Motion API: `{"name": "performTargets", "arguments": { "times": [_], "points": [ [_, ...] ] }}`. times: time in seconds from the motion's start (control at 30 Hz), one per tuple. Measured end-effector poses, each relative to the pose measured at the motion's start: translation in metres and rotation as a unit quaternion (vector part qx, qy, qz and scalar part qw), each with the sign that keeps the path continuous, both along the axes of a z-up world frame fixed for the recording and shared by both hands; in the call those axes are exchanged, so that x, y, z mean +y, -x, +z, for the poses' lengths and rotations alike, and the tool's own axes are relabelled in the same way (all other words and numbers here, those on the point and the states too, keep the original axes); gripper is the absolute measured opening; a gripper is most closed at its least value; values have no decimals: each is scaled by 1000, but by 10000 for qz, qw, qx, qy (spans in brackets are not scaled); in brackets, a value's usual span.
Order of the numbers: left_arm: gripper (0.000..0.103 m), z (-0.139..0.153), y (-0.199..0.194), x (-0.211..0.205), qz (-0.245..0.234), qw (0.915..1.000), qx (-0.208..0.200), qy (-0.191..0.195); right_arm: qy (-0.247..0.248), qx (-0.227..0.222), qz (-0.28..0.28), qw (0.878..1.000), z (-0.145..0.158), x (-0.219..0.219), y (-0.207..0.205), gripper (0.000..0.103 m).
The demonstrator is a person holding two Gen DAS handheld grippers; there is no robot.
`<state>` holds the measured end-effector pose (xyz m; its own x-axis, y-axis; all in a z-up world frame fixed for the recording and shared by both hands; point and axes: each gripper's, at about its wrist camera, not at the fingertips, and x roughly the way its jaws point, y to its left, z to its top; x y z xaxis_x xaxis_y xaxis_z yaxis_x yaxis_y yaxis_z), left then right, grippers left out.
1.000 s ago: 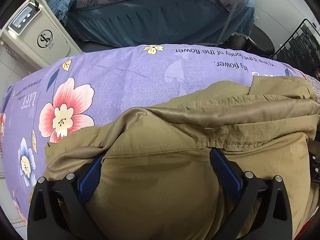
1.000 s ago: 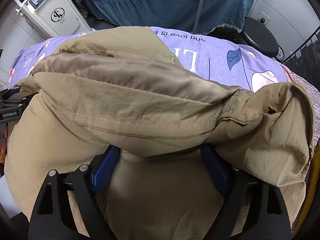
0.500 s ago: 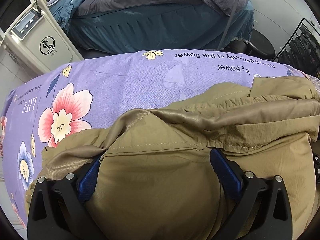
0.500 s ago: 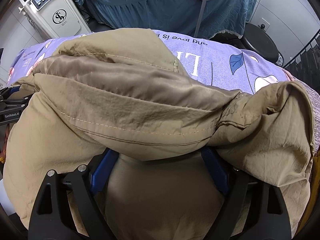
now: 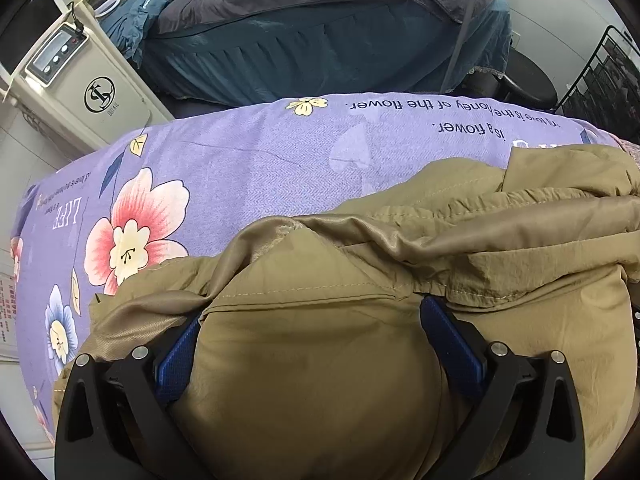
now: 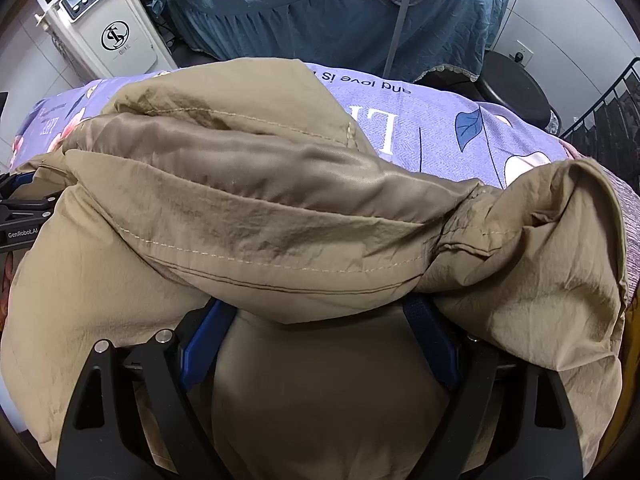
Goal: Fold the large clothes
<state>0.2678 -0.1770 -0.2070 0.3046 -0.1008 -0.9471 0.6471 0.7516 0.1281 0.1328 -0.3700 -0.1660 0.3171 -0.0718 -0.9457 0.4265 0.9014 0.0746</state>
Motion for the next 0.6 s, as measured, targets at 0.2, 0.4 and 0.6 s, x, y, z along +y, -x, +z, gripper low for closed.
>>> {"name": "performTargets", "arguments": {
  "times": [0.2, 0.4, 0.6],
  "points": [
    [99, 7, 7, -1, 30, 9998, -124, -168, 68, 33, -49, 10000, 3, 6, 3, 84],
    [98, 25, 17, 8, 107, 9995, -279, -90, 134, 89, -85, 9998, 15, 11, 9, 85],
    [97, 65, 45, 25, 114, 9983, -559, 103, 338, -117, -392, 9986, 60, 21, 34, 85]
  ]
}}
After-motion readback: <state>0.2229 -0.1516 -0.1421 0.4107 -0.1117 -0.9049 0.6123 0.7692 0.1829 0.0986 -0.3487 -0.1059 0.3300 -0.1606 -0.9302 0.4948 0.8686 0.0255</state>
